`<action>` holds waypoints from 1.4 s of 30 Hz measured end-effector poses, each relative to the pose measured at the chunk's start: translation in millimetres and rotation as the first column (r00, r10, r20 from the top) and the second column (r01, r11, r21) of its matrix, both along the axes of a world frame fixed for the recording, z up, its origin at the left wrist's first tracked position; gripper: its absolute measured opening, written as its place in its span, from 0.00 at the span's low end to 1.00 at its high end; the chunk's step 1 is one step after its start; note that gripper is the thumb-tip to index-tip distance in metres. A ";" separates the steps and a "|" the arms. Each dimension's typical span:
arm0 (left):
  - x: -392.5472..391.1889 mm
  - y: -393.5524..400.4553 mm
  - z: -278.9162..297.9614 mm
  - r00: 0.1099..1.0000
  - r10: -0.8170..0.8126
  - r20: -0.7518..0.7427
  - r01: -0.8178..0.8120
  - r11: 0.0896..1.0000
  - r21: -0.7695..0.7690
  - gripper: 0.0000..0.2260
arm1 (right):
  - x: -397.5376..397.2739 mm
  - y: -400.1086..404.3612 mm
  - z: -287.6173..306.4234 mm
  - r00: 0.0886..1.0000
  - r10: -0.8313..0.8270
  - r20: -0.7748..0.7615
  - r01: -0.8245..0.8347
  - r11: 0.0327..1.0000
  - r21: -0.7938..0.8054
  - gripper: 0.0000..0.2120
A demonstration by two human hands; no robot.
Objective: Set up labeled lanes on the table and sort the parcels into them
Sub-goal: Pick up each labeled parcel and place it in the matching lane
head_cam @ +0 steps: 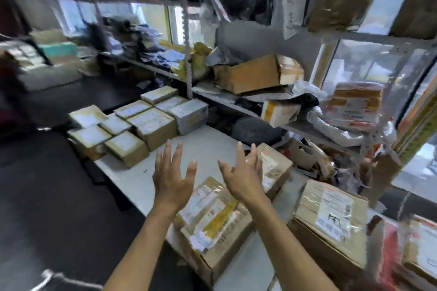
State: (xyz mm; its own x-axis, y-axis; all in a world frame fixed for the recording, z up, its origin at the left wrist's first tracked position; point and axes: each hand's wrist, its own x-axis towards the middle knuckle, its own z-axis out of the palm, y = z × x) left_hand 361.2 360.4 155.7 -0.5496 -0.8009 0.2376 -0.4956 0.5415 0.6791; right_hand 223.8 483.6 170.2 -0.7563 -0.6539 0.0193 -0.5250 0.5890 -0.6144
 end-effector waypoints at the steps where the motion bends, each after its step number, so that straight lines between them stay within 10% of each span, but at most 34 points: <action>1: 20.2 -19.6 -2.4 0.998 0.063 0.020 -0.063 0.998 -0.020 0.30 | 15.9 -24.6 -1.3 0.997 0.069 -0.031 -0.069 0.998 0.014 0.38; 19: 240.1 -297.5 -26.9 0.775 0.581 0.250 -0.585 0.808 -0.067 0.32 | 211.8 -359.0 -26.0 0.903 0.426 -0.064 -0.419 0.903 0.092 0.39; 42: 180.3 -577.1 -16.8 0.727 0.604 0.326 -0.618 0.783 -0.072 0.32 | 139.1 -662.1 -50.7 0.857 0.512 -0.061 -0.509 0.859 0.059 0.38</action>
